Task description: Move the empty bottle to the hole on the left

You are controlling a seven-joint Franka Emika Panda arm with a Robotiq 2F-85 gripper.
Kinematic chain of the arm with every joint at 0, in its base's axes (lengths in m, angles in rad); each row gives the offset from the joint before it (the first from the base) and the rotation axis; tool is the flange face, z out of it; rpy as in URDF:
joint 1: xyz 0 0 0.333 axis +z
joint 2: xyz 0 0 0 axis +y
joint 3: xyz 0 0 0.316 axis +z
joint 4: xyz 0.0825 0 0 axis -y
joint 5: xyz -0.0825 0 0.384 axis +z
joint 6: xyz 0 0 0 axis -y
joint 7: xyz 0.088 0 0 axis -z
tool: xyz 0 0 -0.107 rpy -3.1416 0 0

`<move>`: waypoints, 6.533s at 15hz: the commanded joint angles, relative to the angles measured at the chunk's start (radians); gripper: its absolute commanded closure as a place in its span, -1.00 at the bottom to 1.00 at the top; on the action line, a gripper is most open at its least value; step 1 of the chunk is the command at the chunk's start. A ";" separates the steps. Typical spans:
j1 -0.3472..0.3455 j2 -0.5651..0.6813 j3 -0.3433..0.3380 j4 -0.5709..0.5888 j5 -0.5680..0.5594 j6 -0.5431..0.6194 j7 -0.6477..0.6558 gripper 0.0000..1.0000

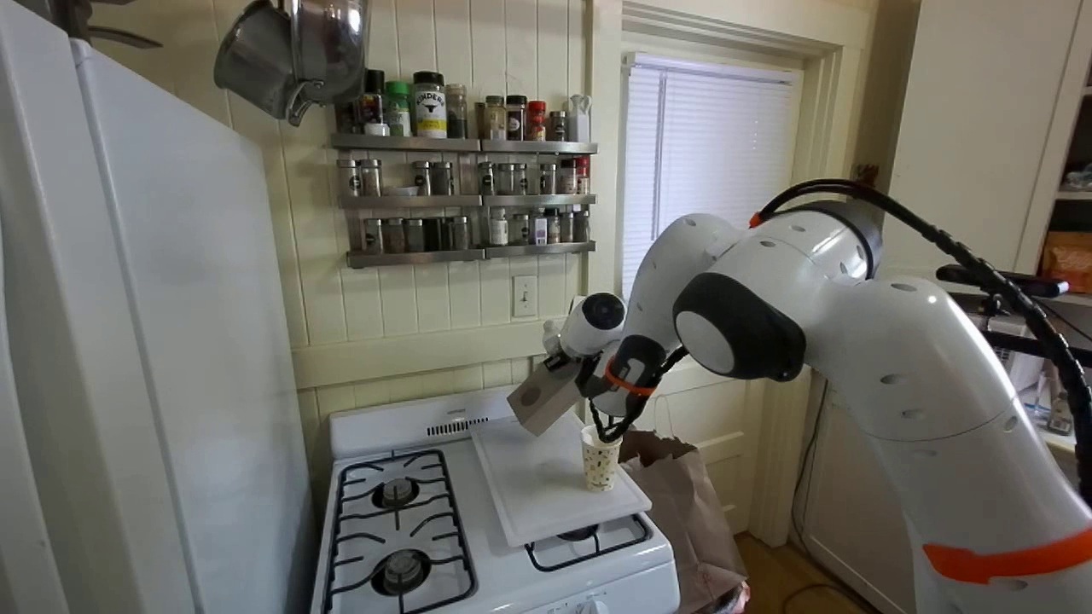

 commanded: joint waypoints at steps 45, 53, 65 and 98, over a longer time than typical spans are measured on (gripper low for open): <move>-0.117 -0.167 0.231 -0.098 0.248 0.045 0.166 0.67; -0.315 -0.196 0.537 -0.072 0.223 -0.003 0.164 0.67; -0.449 -0.083 0.660 0.061 0.230 0.026 0.144 0.67; -0.359 -0.239 0.600 0.023 0.196 -0.276 0.067 -1.00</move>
